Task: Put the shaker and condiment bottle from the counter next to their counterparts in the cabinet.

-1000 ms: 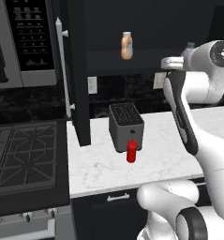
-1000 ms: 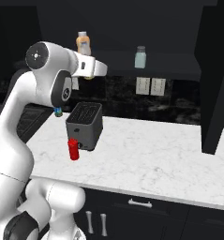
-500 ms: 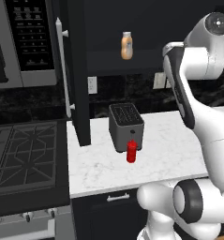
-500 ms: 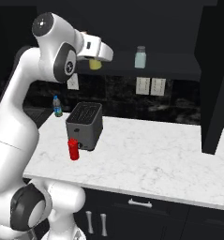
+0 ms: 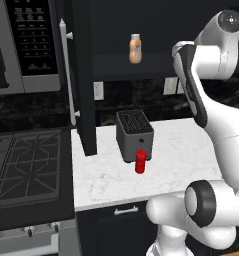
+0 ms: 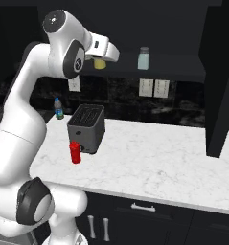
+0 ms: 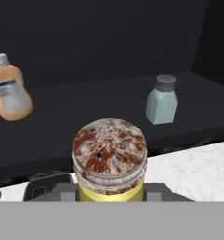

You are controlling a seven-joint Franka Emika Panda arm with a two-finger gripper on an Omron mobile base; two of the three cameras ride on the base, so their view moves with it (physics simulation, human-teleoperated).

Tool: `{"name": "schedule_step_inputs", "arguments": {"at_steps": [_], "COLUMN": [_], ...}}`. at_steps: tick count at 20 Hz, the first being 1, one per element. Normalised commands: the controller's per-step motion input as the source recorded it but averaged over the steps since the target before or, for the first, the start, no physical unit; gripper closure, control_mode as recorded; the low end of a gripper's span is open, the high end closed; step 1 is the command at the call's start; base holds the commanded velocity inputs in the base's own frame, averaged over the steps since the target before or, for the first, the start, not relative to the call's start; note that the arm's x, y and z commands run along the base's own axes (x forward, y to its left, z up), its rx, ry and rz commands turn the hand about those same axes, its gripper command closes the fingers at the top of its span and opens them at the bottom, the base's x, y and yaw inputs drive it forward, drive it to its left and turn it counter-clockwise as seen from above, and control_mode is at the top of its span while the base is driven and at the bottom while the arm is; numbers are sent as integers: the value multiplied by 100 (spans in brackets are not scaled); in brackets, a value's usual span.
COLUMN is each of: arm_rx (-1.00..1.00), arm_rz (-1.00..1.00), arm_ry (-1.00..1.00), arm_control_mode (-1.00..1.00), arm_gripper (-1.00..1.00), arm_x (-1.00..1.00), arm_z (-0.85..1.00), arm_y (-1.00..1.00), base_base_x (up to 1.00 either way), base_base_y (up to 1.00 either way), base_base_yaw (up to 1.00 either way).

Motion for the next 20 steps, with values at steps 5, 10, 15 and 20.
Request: {"name": "schedule_step_inputs", "arguments": {"at_steps": [5,10,15,20], "arm_rx": [0,0,2,3], "arm_rz": [-4,-3,0,0], "arm_ry": [0,0,-1,0], "arm_control_mode": [-100,-100,-100,-100], "arm_gripper": [100,100,100,100], "arm_x": [28,34,38,46], "arm_z": [0,0,-17,-26], "arm_y": [-14,-27,-12,-8], "base_base_x": [0,0,0,0], "base_base_y": [0,0,0,0], "base_base_yaw": [0,0,0,0]}}
